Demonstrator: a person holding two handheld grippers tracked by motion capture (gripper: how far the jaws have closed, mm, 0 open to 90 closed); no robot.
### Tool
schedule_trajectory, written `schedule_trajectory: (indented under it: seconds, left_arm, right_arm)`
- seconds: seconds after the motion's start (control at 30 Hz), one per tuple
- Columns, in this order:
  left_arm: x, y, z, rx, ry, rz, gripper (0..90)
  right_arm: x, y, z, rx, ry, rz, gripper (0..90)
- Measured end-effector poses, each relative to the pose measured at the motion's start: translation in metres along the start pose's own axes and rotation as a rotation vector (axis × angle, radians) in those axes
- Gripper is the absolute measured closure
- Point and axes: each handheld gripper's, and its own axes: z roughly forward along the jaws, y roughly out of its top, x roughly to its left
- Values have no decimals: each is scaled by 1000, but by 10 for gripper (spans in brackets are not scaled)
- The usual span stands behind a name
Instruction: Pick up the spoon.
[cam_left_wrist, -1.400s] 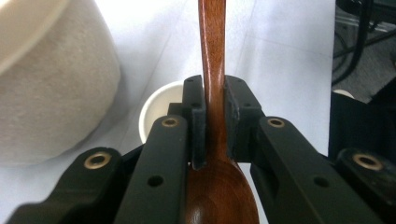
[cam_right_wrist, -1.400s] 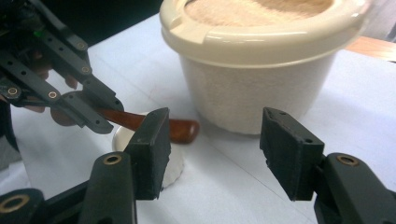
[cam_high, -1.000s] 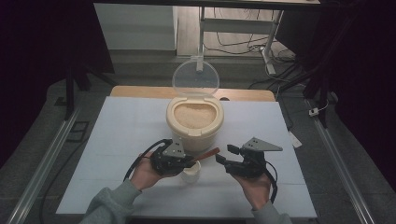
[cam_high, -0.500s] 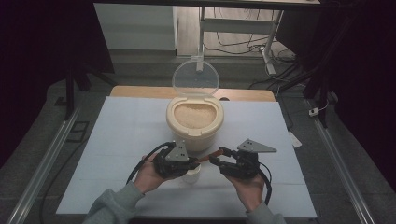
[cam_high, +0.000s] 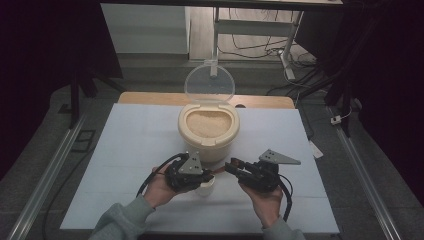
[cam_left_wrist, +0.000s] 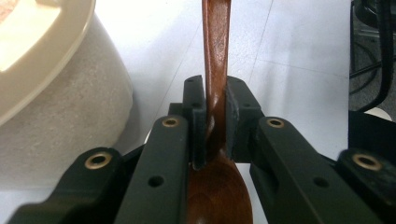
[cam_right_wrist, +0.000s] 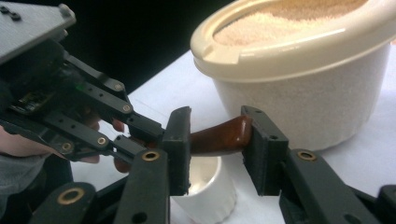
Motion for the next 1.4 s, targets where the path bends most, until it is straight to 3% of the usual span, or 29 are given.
schedule_trajectory:
  seconds: [0.17,0.3,0.53,0.77,0.9,0.93,1.07,1.1,1.23,1.4]
  left_arm:
    - [-1,0,0,2,-1,8,798]
    - [-2,0,2,15,0,18,800]
    - [-1,0,0,1,-15,15,798]
    - [-1,1,-4,-18,-20,10,797]
    - [-1,1,-8,-49,-12,-15,766]
    - [0,0,-10,-58,-11,-24,661]
    - [-1,-4,-21,-91,43,-66,511]
    - [-1,-6,-24,-101,56,-79,427]
    - [-1,-17,-36,-130,81,-134,330]
    - [2,-40,-48,-140,110,-197,288]
  right_arm:
    - [0,1,-2,-27,33,18,715]
    - [2,3,-3,-43,85,7,784]
    - [5,5,-4,-74,149,-3,827]
    - [3,5,-5,-96,170,8,829]
    - [4,6,-6,-121,176,6,830]
    - [4,8,-9,-140,175,8,830]
    - [3,12,-13,-168,173,10,830]
    - [1,14,-17,-181,169,8,830]
    - [-4,17,-22,-208,157,11,829]
    - [-10,20,-30,-231,136,13,829]
